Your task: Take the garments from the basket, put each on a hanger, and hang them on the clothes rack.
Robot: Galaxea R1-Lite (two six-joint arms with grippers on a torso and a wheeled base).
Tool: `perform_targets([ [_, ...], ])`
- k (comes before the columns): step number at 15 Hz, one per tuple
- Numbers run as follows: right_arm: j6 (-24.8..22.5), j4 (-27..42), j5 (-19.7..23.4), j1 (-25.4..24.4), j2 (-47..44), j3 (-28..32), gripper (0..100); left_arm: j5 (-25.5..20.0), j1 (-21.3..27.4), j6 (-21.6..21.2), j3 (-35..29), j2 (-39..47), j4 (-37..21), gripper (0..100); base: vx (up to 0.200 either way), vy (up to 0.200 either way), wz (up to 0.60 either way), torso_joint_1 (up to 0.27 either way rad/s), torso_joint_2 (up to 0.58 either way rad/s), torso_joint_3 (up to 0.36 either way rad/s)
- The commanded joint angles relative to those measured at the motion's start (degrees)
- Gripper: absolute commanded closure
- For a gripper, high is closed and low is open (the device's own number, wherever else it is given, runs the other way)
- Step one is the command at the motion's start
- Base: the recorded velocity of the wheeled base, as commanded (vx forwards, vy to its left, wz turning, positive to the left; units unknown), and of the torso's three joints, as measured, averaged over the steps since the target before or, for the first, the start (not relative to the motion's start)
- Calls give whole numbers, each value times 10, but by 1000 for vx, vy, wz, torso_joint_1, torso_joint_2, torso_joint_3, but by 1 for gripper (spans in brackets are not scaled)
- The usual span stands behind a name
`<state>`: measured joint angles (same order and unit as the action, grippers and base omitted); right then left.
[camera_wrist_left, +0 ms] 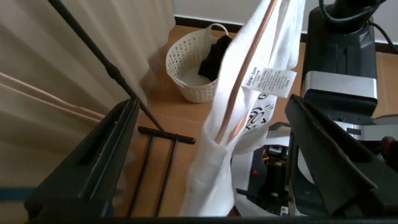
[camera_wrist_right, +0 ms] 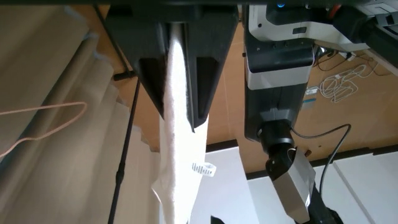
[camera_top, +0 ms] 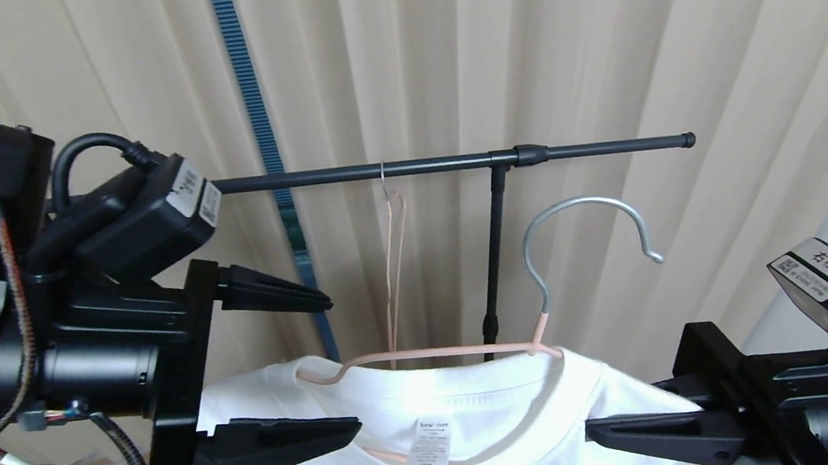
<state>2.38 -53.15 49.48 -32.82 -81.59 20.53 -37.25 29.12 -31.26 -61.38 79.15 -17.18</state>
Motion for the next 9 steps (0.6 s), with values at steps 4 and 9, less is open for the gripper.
perform_targets([
  [4,-1,-1,12,-1,0,-1,100,-4,19,-9,-24,72,1,0,0,0,0,0,0,0],
  [9,-2,-2,12,-1,3,-1,100,-5,20,-25,-21,71,-1,0,0,0,0,0,0,0],
])
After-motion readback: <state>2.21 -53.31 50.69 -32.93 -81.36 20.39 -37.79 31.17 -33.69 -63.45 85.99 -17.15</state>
